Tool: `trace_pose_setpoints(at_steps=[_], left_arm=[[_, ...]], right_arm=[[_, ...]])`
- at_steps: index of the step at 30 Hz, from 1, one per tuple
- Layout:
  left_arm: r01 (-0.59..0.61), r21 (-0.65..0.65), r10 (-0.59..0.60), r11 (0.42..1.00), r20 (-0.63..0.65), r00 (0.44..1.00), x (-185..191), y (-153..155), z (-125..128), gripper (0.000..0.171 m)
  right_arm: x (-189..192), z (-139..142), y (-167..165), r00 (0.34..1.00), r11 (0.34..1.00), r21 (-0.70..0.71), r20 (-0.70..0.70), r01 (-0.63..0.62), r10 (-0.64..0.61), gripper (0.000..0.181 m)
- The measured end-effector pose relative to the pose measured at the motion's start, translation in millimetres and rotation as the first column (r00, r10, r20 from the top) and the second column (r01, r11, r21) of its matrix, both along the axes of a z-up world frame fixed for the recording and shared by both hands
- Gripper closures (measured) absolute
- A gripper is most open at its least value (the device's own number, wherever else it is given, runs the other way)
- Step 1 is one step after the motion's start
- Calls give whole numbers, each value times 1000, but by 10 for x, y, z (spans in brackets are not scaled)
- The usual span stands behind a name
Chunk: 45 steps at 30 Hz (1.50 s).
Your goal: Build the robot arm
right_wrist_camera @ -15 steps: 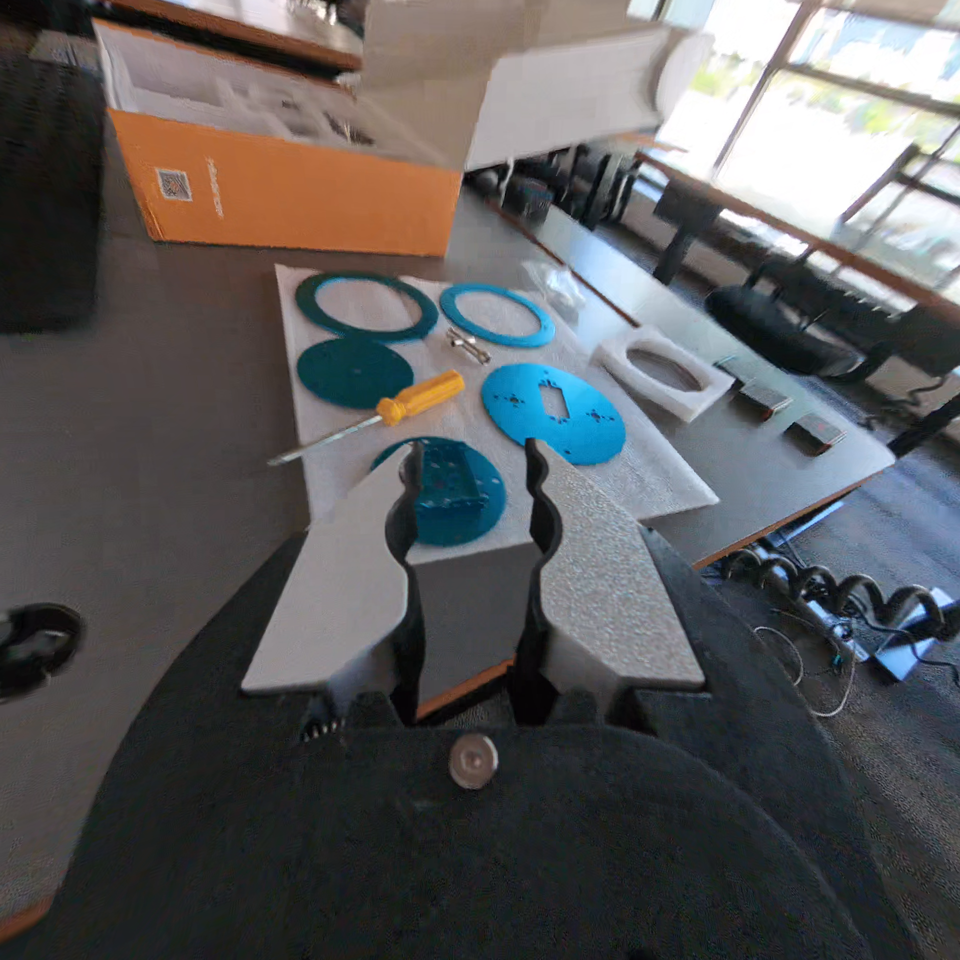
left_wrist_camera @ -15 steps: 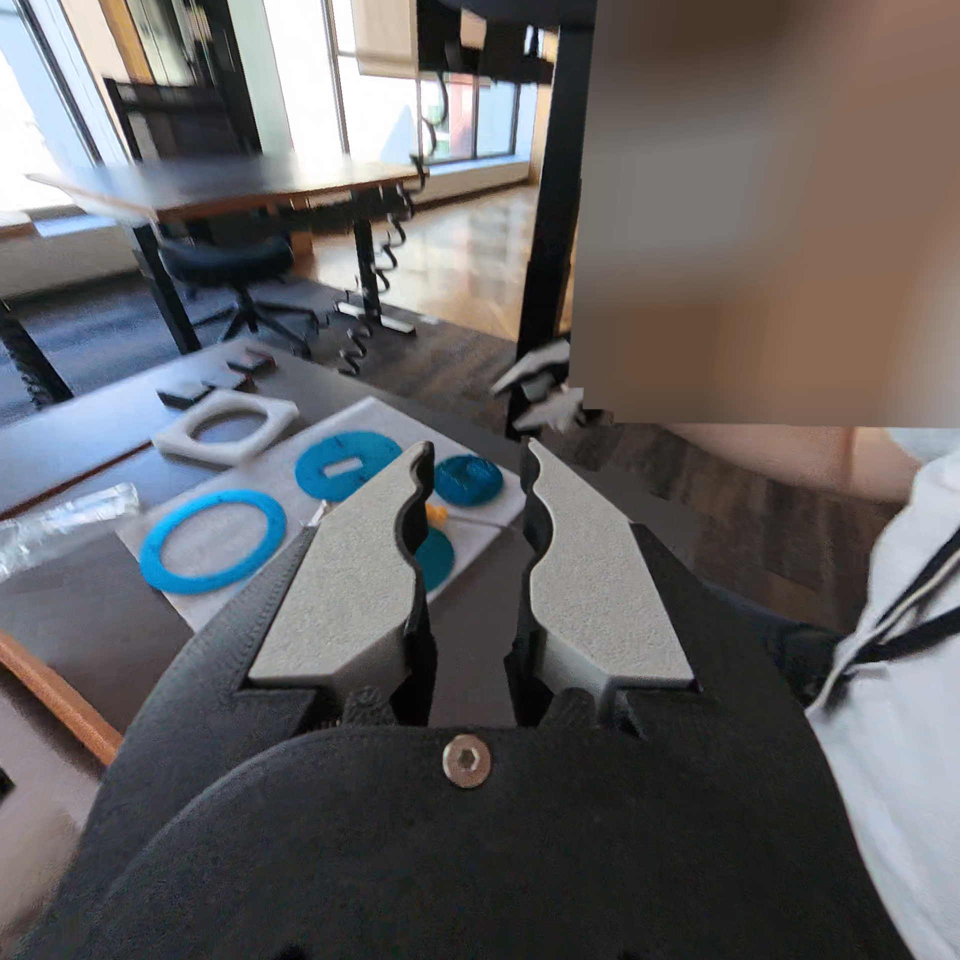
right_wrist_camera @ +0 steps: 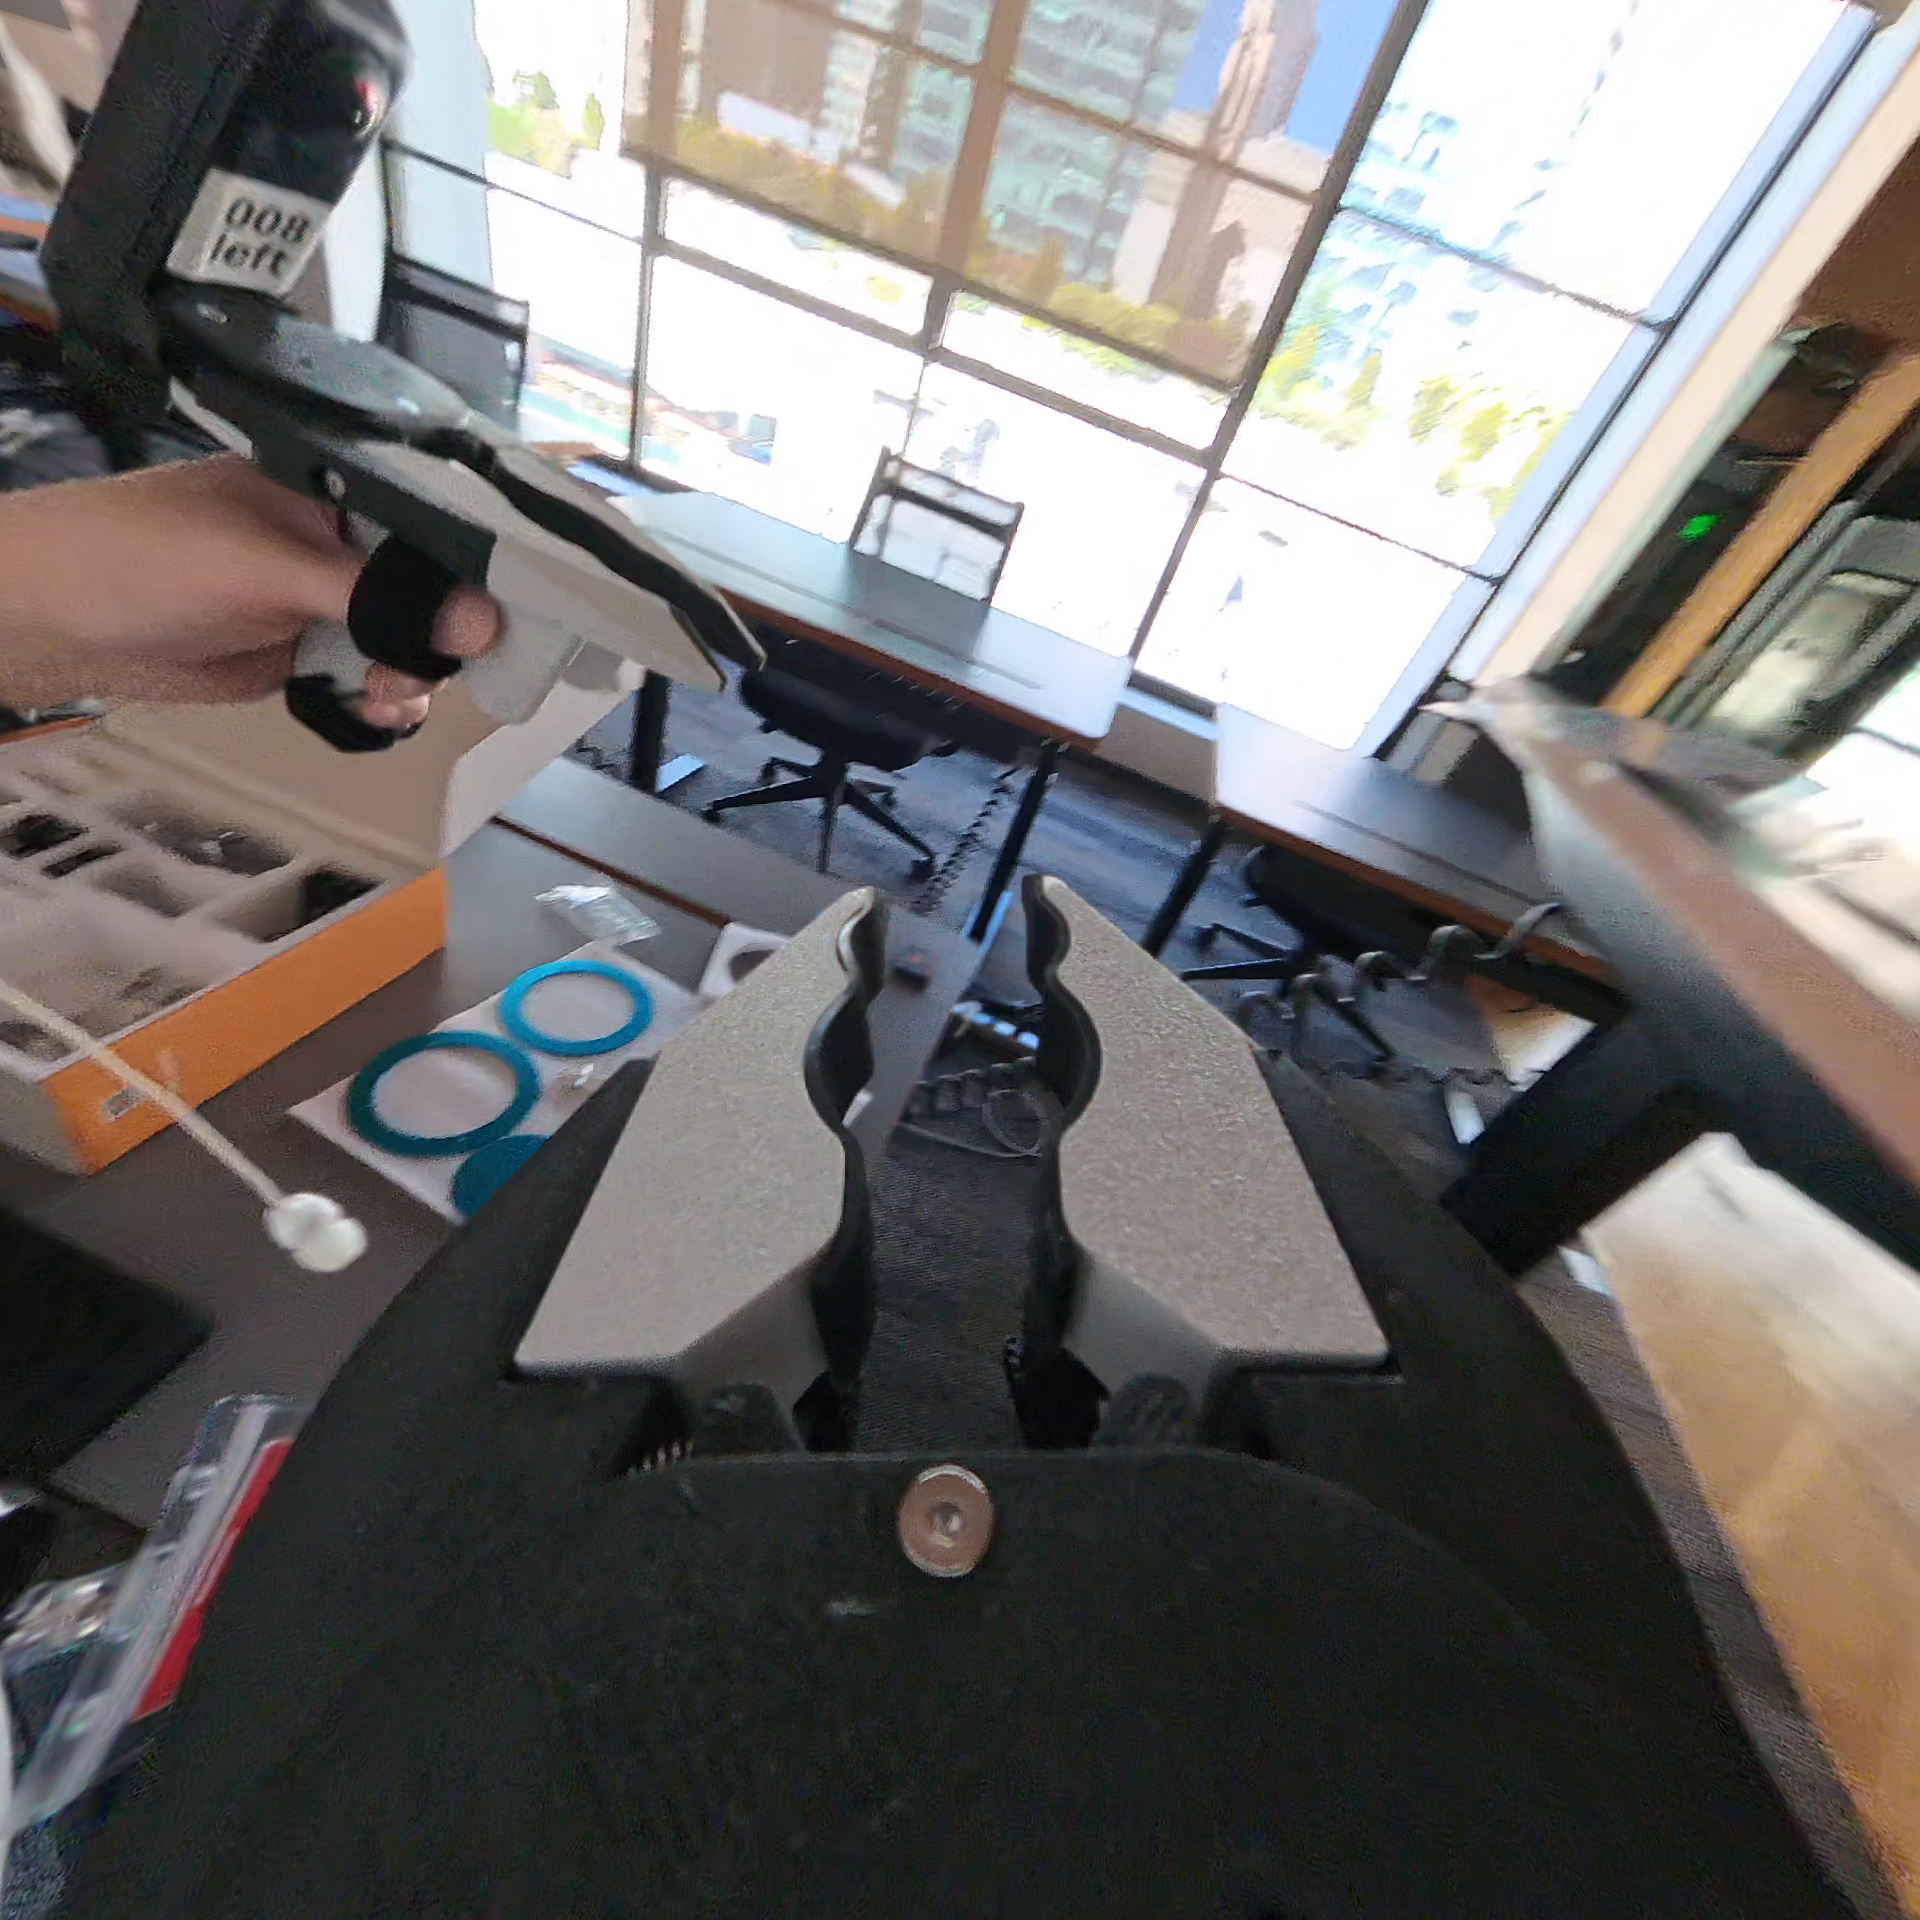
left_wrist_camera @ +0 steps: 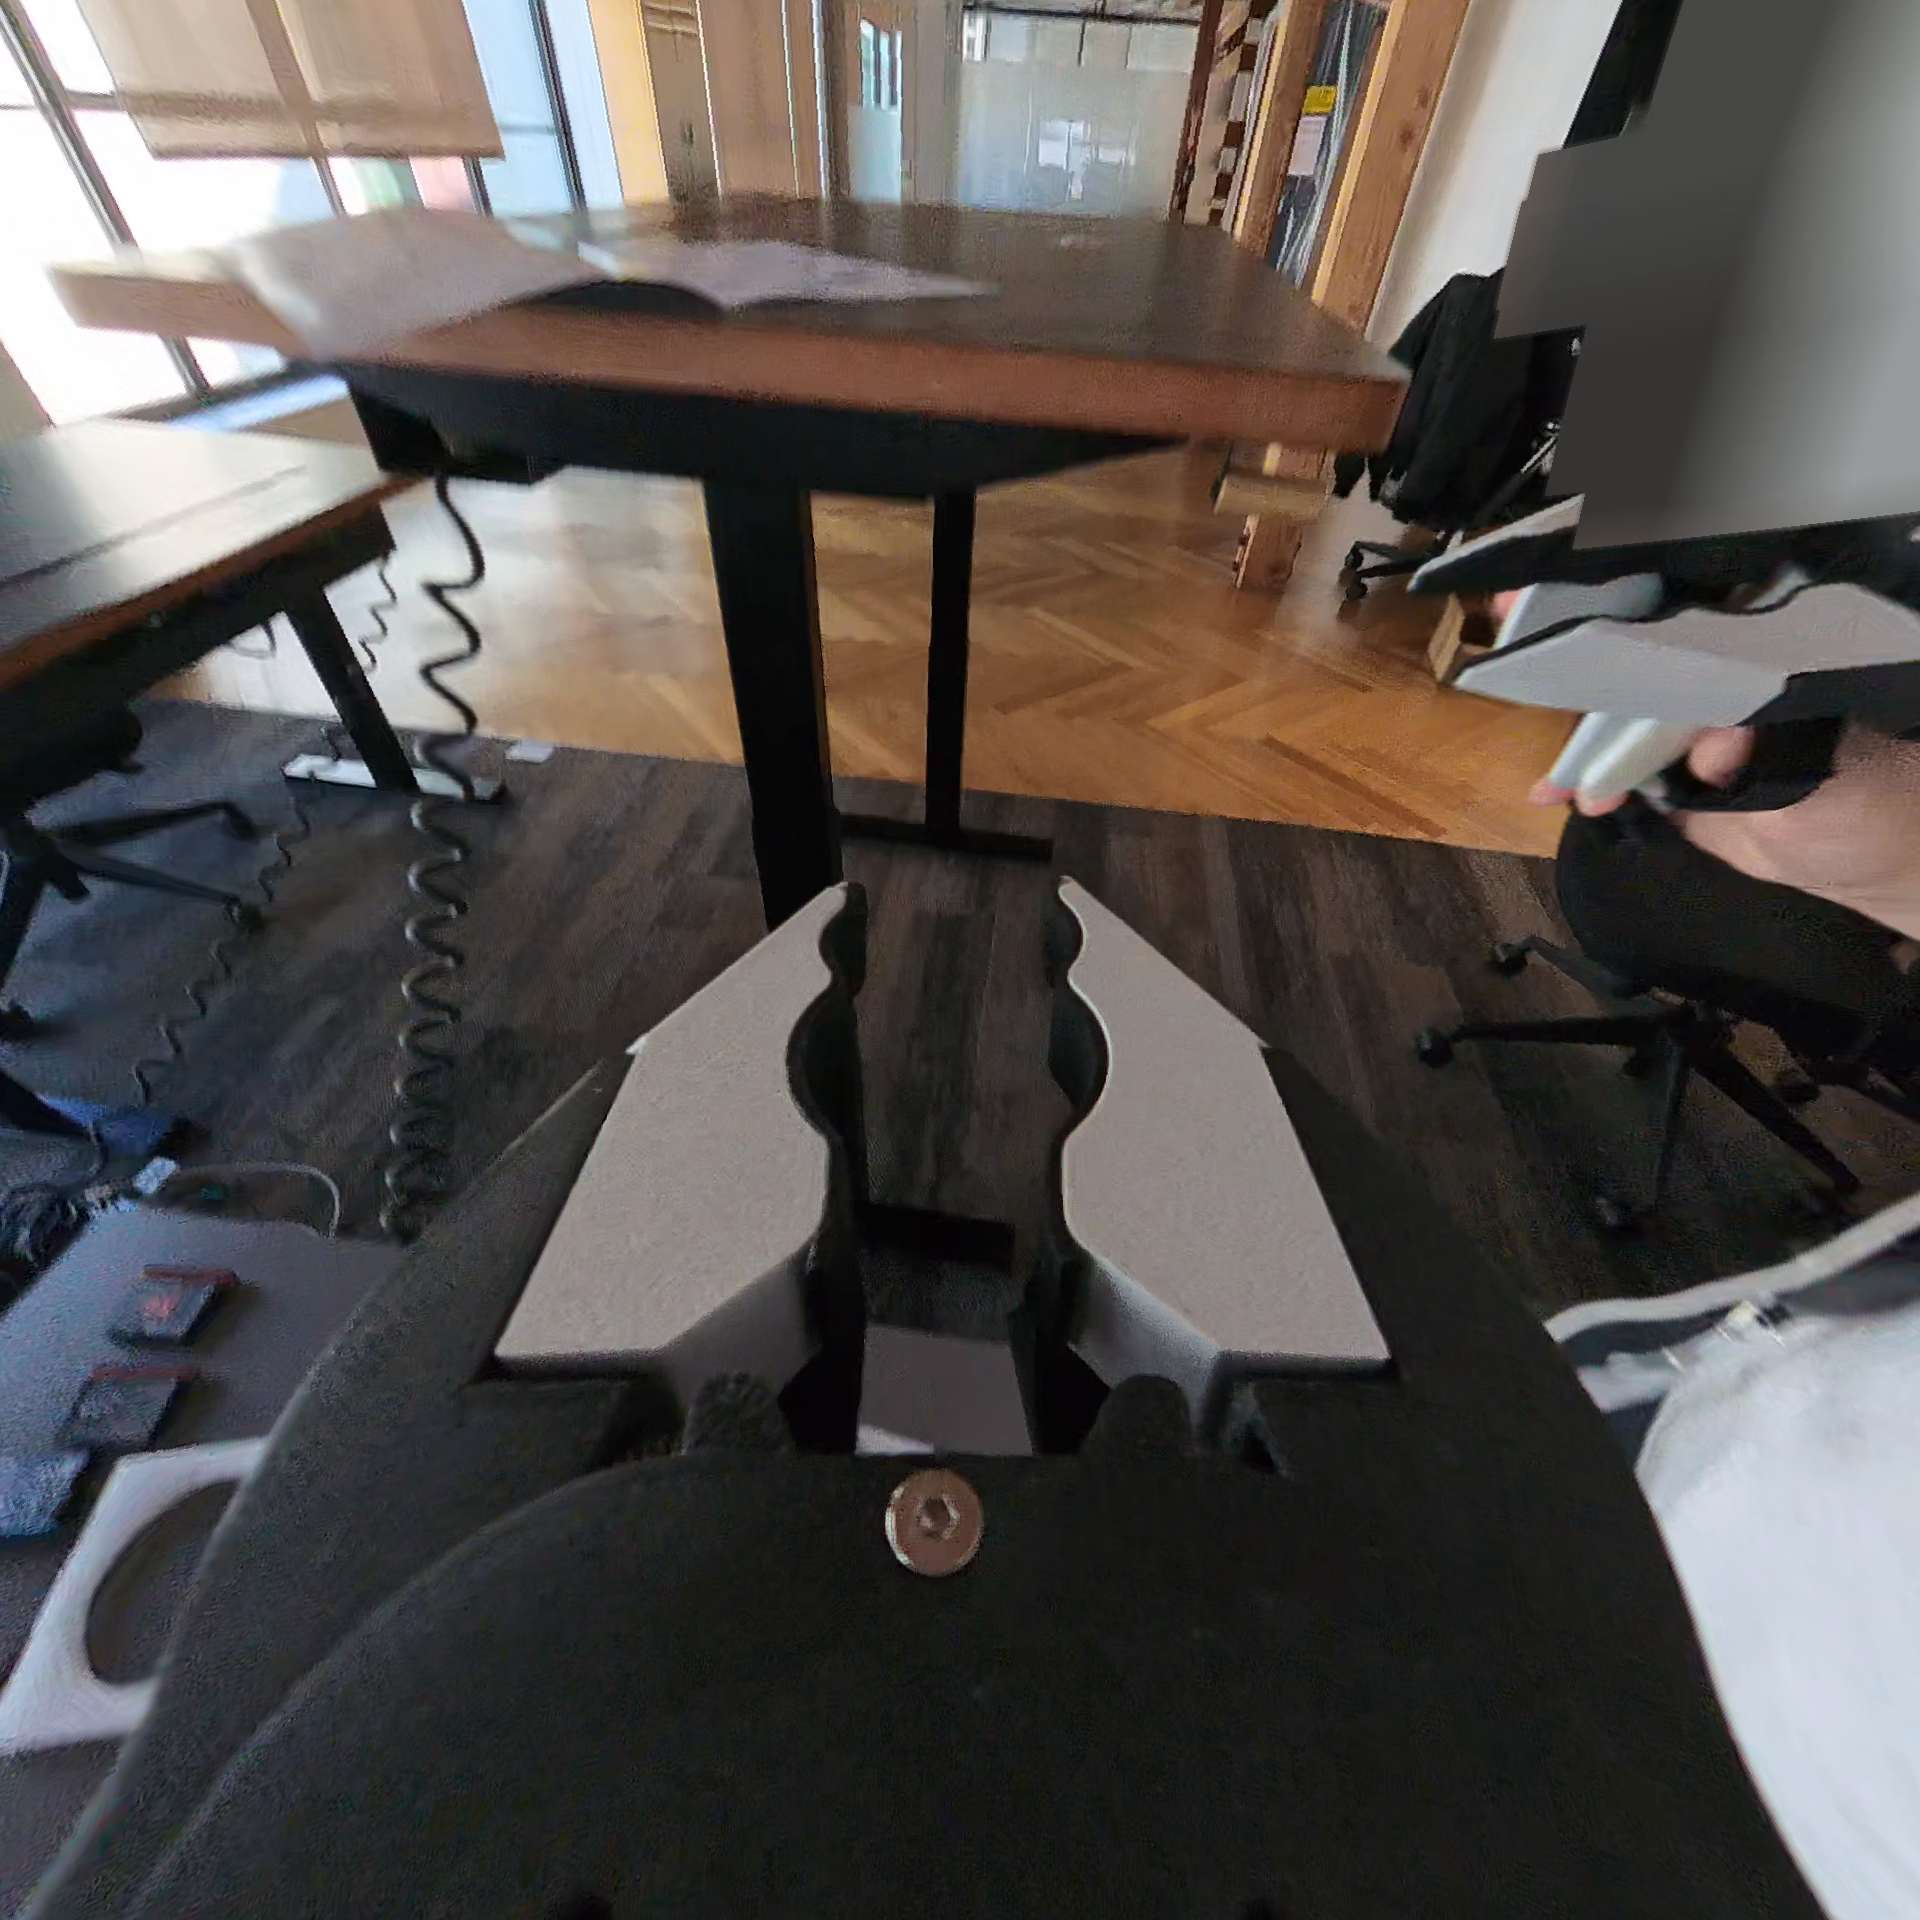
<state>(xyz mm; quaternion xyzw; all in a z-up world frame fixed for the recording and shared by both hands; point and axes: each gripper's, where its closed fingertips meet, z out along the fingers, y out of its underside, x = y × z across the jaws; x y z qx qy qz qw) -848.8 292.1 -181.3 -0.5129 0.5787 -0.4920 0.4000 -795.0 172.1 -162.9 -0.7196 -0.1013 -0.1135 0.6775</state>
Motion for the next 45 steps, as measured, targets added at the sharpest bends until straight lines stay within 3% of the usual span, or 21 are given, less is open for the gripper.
trace_pose_setpoints(at_steps=[3, 8, 11, 14, 16, 18, 22, 26, 30, 33, 35, 39, 42, 45], left_arm=[[18, 38, -21, 999, 92, 996, 595, -285, 464, 139], [1, 92, -7, 996, 71, 997, 1796, -840, 721, 136], [-11, 27, 7, 1000, 122, 993, 2473, -1124, 902, 149], [-31, -39, 39, 999, 222, 974, 2915, -1295, 1158, 152], [-76, -24, 79, 997, 169, 983, 3150, -1294, 1178, 138], [-116, 1, 115, 993, 114, 987, 3342, -1257, 1163, 129], [-76, 0, 76, 997, 100, 992, 3627, -1252, 1130, 140], [-108, 23, 106, 994, 89, 990, 3815, -871, 1018, 136], [-69, 89, 57, 994, 136, 989, 3934, -389, 1024, 134], [9, 63, -19, 998, 151, 988, 4024, -46, 1030, 124], [98, -5, -96, 995, 163, 982, 4081, 102, 1059, 123], [187, -43, -179, 981, 149, 973, 4241, 414, 1103, 117], [172, 23, -173, 985, 181, 968, 4372, 663, 1183, 113], [105, 99, -117, 990, 116, 986, 4483, 930, 1138, 112]], right_arm=[[536, 469, -446, 988, 990, 24, 70, 138, -139, 158], [1780, 602, -1241, 924, 930, -59, 152, 363, -351, 152], [2304, 617, -1570, 954, 958, -17, 97, 286, -283, 143], [2561, 796, -1657, 984, 993, 46, -152, 106, -98, 124], [2848, 895, -1650, 983, 994, 41, -159, 100, -93, 120], [3181, 977, -1594, 983, 989, 50, -130, 141, -133, 128], [3700, 977, -1226, 967, 985, 5, -190, 175, -171, 145], [3862, 1153, -792, 957, 986, 75, -263, 148, -124, 149], [4236, 1224, -413, 944, 949, 107, -182, 296, -274, 148], [4462, 1084, -141, 925, 926, 47, -88, 375, -370, 138], [4607, 956, -60, 898, 898, -53, -34, 438, -440, 132], [4664, 931, -38, 881, 882, -93, -66, 463, -469, 132], [4743, 939, 19, 869, 883, -122, -159, 453, -468, 132], [5021, 949, 87, 835, 839, -129, -99, 529, -542, 136]])
